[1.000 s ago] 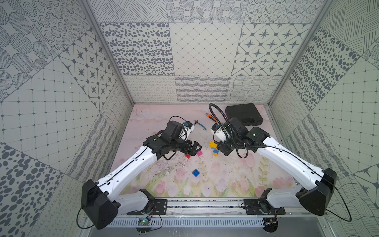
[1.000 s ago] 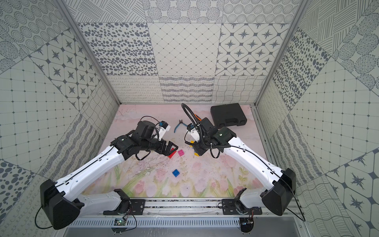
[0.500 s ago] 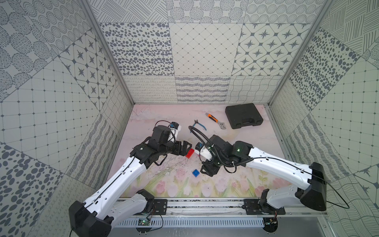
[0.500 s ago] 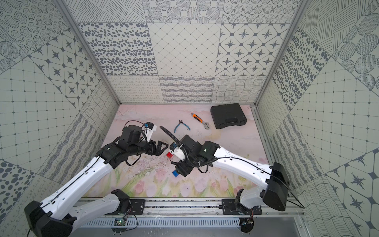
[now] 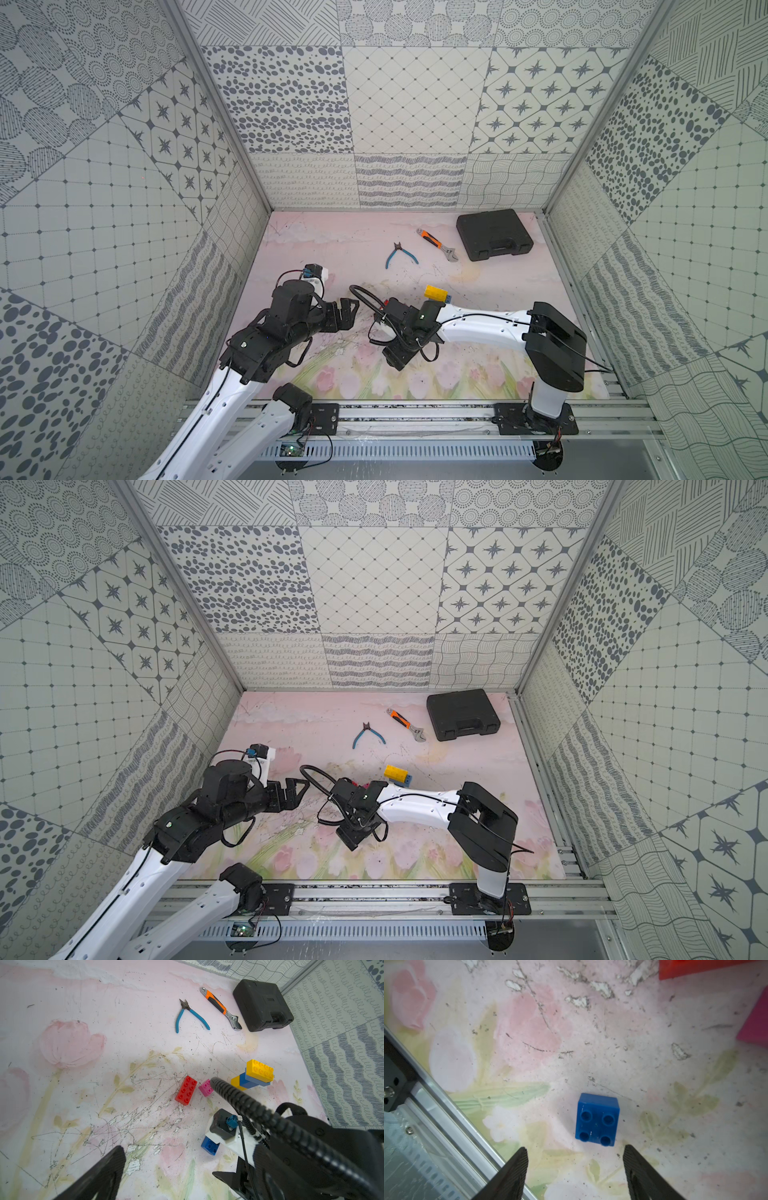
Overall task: Assemble a spoon with lego
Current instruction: Pick up the lego brick from the center of the board.
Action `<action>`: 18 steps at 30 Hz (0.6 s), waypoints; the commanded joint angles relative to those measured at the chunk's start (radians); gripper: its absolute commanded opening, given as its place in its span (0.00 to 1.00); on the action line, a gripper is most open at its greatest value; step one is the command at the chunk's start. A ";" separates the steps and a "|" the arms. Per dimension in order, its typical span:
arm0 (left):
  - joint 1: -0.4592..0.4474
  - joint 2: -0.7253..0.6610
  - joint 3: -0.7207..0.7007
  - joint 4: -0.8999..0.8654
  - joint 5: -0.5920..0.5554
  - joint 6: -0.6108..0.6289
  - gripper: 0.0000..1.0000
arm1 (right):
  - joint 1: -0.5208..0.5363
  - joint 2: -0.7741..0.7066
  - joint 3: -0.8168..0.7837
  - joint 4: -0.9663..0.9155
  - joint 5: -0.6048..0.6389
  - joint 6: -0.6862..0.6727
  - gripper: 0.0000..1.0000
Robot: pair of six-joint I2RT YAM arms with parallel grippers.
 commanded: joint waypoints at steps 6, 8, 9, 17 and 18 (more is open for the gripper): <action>0.005 -0.047 -0.019 -0.075 -0.035 -0.032 0.98 | 0.007 0.069 0.051 0.045 0.085 0.003 0.69; 0.004 -0.045 -0.020 -0.072 -0.025 -0.027 0.98 | 0.007 0.079 0.055 0.045 0.092 -0.003 0.67; 0.005 -0.045 -0.020 -0.073 -0.025 -0.026 0.98 | 0.007 0.083 0.057 0.043 0.095 -0.004 0.66; 0.005 -0.046 -0.026 -0.067 -0.030 -0.020 0.98 | 0.007 0.101 0.051 0.045 0.102 -0.018 0.57; 0.005 -0.047 -0.028 -0.065 -0.028 -0.018 0.98 | 0.006 0.105 0.052 0.045 0.099 -0.019 0.56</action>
